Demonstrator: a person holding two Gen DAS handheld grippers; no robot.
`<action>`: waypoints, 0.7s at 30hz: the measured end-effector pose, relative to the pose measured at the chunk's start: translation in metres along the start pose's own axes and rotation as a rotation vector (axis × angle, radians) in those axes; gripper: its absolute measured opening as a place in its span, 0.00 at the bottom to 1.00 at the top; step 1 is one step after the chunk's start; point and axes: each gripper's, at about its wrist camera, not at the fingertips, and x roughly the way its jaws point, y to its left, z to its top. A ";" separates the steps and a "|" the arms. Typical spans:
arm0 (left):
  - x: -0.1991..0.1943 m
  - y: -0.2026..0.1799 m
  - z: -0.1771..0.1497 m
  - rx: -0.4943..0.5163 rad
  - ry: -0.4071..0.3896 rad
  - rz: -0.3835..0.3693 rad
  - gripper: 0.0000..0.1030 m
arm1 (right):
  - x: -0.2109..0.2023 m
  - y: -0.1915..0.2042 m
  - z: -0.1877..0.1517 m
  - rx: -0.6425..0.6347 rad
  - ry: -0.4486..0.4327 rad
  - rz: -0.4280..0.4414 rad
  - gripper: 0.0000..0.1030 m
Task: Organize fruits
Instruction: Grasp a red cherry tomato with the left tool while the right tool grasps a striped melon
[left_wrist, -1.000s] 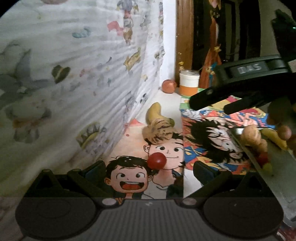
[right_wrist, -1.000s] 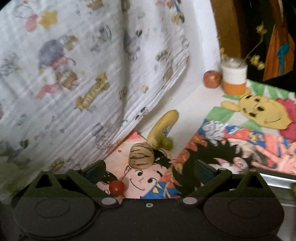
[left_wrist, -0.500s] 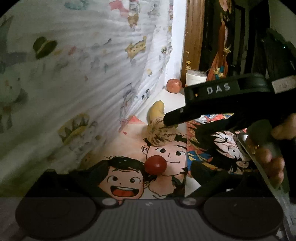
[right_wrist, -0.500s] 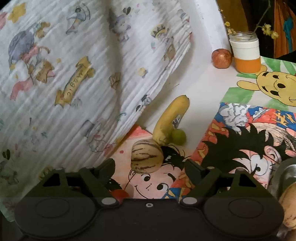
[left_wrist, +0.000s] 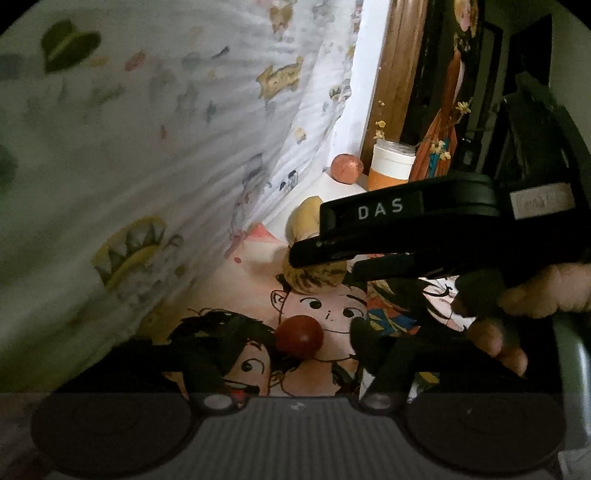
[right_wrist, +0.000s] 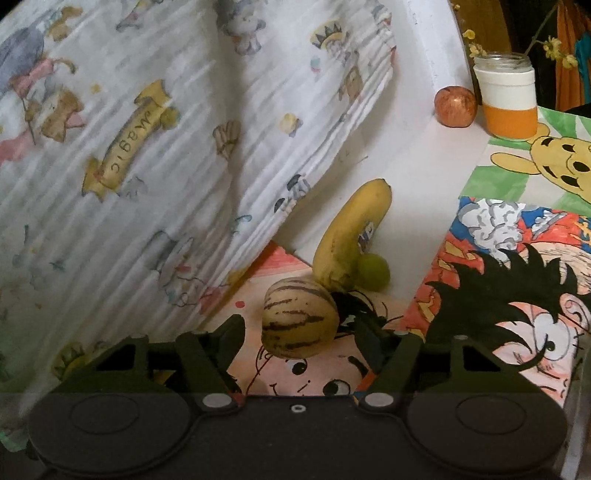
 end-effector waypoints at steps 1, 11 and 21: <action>0.002 0.001 0.000 -0.009 0.003 -0.004 0.61 | 0.001 0.000 0.000 -0.001 0.001 0.001 0.65; 0.013 0.007 0.000 -0.057 0.033 -0.020 0.47 | 0.016 0.001 -0.004 -0.001 0.004 -0.001 0.61; 0.012 0.011 0.000 -0.078 0.039 -0.029 0.33 | 0.018 -0.002 -0.003 0.009 0.004 -0.009 0.50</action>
